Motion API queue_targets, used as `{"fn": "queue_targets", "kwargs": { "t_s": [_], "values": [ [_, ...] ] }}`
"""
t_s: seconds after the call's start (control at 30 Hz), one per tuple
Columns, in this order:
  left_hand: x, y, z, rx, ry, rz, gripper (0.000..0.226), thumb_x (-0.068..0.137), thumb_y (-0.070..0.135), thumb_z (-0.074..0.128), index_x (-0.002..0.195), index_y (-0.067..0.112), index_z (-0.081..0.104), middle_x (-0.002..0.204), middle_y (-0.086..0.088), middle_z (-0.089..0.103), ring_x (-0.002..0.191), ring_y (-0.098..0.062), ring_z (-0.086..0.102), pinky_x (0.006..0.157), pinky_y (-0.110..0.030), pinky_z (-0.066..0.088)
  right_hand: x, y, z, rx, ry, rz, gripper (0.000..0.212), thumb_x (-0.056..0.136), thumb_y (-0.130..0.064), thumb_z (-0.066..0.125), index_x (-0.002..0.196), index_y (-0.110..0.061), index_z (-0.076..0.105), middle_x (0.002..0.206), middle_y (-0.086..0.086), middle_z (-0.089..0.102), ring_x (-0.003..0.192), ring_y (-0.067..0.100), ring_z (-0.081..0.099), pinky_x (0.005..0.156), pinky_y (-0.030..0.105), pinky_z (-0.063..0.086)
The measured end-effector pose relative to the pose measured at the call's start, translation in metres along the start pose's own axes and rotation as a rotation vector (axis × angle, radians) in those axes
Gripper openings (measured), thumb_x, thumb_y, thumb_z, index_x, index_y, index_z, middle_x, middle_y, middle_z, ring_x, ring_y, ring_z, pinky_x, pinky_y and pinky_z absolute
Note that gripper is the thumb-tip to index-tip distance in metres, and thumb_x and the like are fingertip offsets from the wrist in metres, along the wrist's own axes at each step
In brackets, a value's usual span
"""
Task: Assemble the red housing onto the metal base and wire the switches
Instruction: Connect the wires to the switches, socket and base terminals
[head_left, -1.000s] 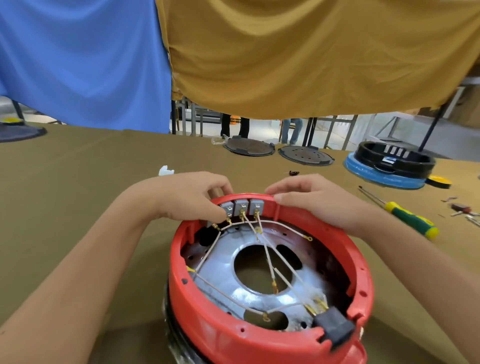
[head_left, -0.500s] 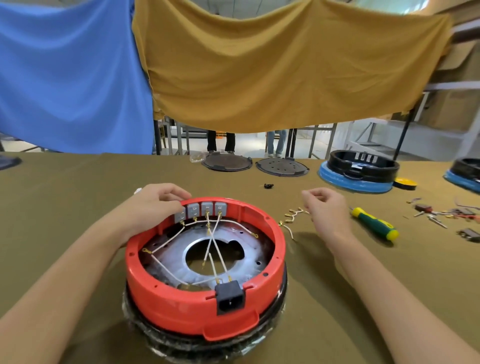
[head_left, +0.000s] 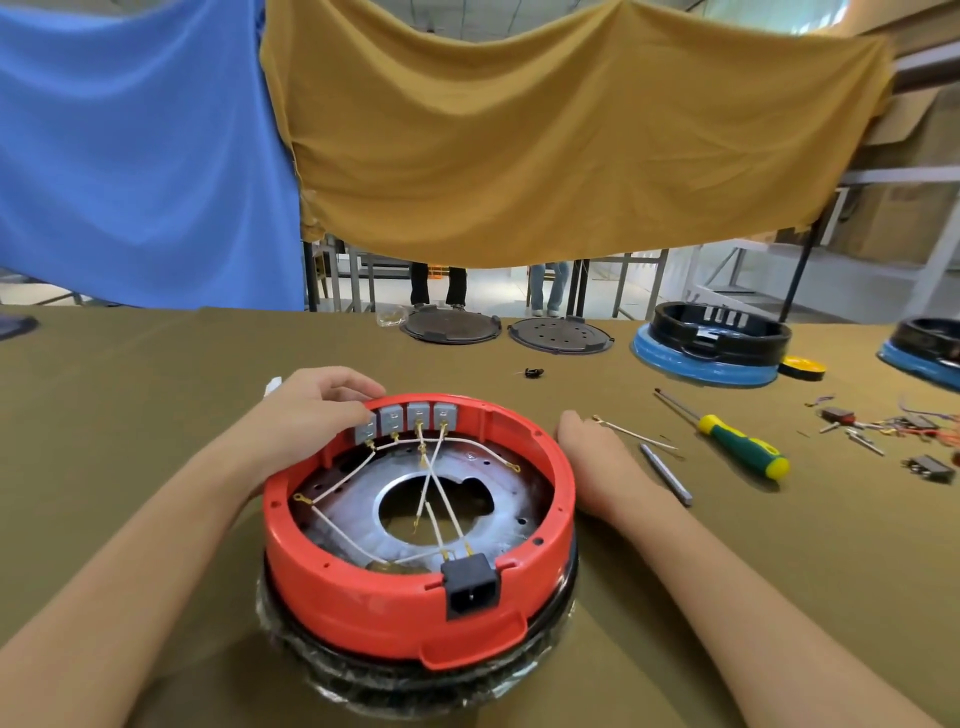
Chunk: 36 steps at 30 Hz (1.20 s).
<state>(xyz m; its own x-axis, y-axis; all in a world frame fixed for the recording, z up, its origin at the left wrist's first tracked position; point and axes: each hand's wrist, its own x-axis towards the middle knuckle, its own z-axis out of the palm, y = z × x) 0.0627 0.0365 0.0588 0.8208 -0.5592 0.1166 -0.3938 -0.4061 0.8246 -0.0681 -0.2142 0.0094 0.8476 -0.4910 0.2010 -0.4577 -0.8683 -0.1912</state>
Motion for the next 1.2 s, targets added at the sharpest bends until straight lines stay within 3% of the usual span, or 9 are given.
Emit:
{"fn": "queue_targets", "kwargs": {
  "t_s": [0.17,0.3,0.37,0.5,0.6,0.67,0.87,1.1,1.2],
  "values": [
    [-0.001,-0.001,-0.001,-0.064,-0.021,0.018,0.024,0.091,0.009,0.065,0.1,0.03,0.074,0.103,0.005,0.074,0.092,-0.016,0.071,0.076,-0.028,0.051,0.0,0.01,-0.009,0.441,0.381,0.169,0.027,0.096,-0.003,0.055,0.122,-0.008,0.057,0.118,0.008,0.059,0.106,0.02,0.054,0.089,0.031,0.046],
    [-0.003,-0.002,-0.002,-0.125,-0.091,0.046,0.024,0.092,0.01,0.065,0.103,0.029,0.074,0.104,0.004,0.075,0.088,-0.012,0.073,0.075,-0.024,0.053,0.001,0.006,-0.022,0.78,0.503,0.177,0.019,0.102,-0.013,0.048,0.112,-0.014,0.064,0.093,-0.001,0.063,0.077,0.012,0.057,0.065,0.023,0.047],
    [-0.004,-0.001,-0.003,-0.133,-0.163,0.057,0.024,0.093,0.011,0.065,0.104,0.03,0.074,0.103,0.004,0.076,0.088,-0.013,0.074,0.076,-0.027,0.056,0.0,-0.005,-0.037,0.956,0.467,0.104,0.015,0.101,-0.016,0.051,0.103,-0.02,0.065,0.08,-0.008,0.064,0.07,0.008,0.059,0.062,0.02,0.049],
    [-0.005,0.002,-0.002,-0.04,-0.268,0.129,0.017,0.093,0.023,0.067,0.101,0.036,0.074,0.1,0.01,0.075,0.092,-0.01,0.072,0.083,-0.028,0.054,0.001,-0.041,-0.07,1.137,0.237,-0.173,0.013,0.097,-0.018,0.059,0.096,-0.023,0.071,0.079,-0.01,0.07,0.076,0.003,0.066,0.073,0.023,0.059],
    [-0.005,0.006,0.005,-0.031,-0.098,0.304,0.01,0.093,0.037,0.068,0.101,0.036,0.073,0.097,0.011,0.073,0.091,-0.006,0.068,0.082,-0.024,0.049,0.004,-0.071,-0.077,1.023,0.048,-0.359,0.01,0.094,-0.015,0.063,0.1,-0.015,0.072,0.079,-0.007,0.072,0.075,0.008,0.069,0.072,0.021,0.058],
    [-0.004,0.01,0.008,-0.194,0.028,0.398,0.019,0.089,0.04,0.067,0.104,0.03,0.073,0.1,0.006,0.073,0.094,-0.012,0.068,0.083,-0.027,0.053,0.006,-0.085,-0.072,0.992,-0.015,-0.438,0.012,0.093,-0.012,0.065,0.103,-0.008,0.072,0.079,-0.001,0.072,0.073,0.011,0.068,0.073,0.026,0.059],
    [-0.001,0.009,0.01,-0.366,0.145,0.473,0.005,0.093,0.011,0.067,0.096,0.012,0.071,0.078,0.004,0.072,0.076,-0.007,0.067,0.072,-0.021,0.053,0.009,-0.083,-0.053,1.104,-0.072,-0.503,0.011,0.092,-0.009,0.068,0.1,-0.008,0.074,0.084,0.009,0.073,0.076,0.017,0.069,0.077,0.031,0.06],
    [0.002,0.005,0.009,-0.532,0.057,0.394,0.011,0.089,0.017,0.068,0.098,0.012,0.07,0.081,0.001,0.073,0.08,-0.01,0.068,0.07,-0.021,0.055,0.005,-0.078,-0.051,1.217,-0.187,-0.49,0.016,0.089,-0.006,0.069,0.105,-0.006,0.069,0.09,0.008,0.073,0.079,0.019,0.069,0.077,0.033,0.061],
    [-0.001,0.006,0.007,-0.529,0.04,0.415,0.016,0.083,0.023,0.07,0.097,0.014,0.071,0.084,-0.002,0.073,0.08,-0.011,0.068,0.069,-0.021,0.055,0.003,-0.078,-0.052,1.188,-0.134,-0.502,0.013,0.089,-0.005,0.069,0.102,-0.005,0.069,0.086,0.008,0.072,0.076,0.019,0.069,0.074,0.031,0.06]
  ]
}}
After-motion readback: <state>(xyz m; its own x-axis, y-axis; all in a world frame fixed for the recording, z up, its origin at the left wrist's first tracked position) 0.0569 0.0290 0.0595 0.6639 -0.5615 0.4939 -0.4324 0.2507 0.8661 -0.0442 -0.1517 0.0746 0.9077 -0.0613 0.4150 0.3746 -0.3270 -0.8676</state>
